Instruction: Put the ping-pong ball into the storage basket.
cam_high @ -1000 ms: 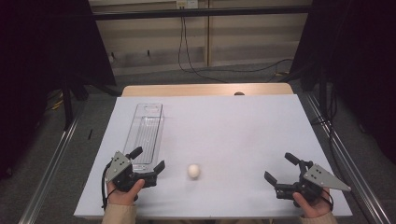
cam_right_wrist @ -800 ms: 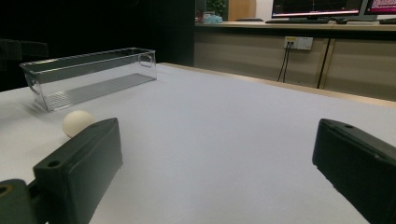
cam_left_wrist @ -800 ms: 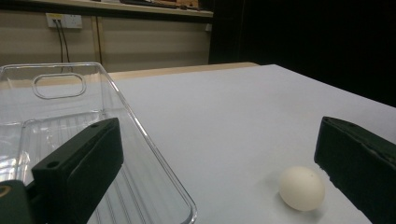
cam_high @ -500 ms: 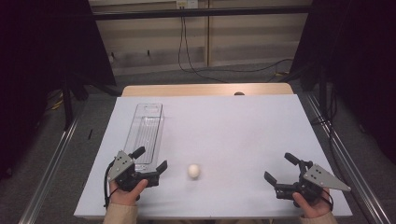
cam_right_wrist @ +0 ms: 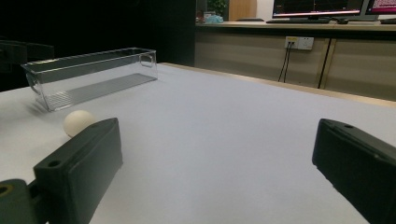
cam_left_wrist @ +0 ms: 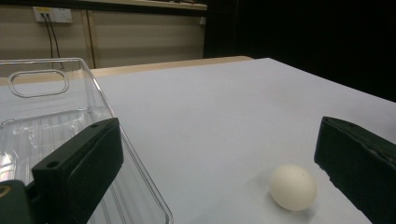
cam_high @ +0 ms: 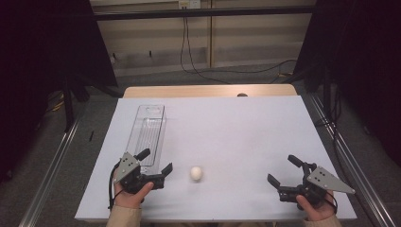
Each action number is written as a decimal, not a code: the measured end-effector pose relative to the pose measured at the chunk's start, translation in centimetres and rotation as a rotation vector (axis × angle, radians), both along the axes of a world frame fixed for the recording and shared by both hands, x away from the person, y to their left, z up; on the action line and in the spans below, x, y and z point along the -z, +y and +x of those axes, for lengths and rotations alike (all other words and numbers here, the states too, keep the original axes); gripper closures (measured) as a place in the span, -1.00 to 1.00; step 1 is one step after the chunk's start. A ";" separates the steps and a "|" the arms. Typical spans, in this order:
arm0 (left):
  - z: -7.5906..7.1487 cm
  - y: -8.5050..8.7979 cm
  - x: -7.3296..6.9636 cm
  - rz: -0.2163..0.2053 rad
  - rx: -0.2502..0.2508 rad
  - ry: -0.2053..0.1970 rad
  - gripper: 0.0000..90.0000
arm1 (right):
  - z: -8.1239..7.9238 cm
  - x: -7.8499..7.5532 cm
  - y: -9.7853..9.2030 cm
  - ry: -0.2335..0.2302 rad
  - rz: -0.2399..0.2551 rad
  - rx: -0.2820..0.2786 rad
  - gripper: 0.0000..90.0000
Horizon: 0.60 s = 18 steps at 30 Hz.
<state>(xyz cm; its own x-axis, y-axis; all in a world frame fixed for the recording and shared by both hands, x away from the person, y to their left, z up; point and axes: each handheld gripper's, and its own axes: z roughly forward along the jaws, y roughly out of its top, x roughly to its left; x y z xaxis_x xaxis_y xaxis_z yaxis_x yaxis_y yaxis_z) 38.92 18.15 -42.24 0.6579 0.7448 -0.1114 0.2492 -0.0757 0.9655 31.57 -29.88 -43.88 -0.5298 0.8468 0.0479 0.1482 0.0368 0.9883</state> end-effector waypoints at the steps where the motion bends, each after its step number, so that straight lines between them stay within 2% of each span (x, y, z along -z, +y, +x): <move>1: 0.0 -0.2 0.0 -0.005 -0.007 0.004 -0.97 | 0.0 0.0 0.0 0.000 0.000 0.000 -0.98; 10: 0.0 -0.7 0.1 0.014 0.011 0.008 -0.97 | 0.0 0.0 0.0 0.000 0.000 -0.002 -0.97; 12: 0.1 -0.9 0.2 0.004 0.011 0.008 -0.97 | 0.0 0.0 0.0 0.000 0.001 -0.002 -0.97; 18: 0.1 -1.3 0.2 0.014 0.016 0.009 -0.97 | 0.0 0.0 0.0 -0.001 0.006 -0.002 -0.97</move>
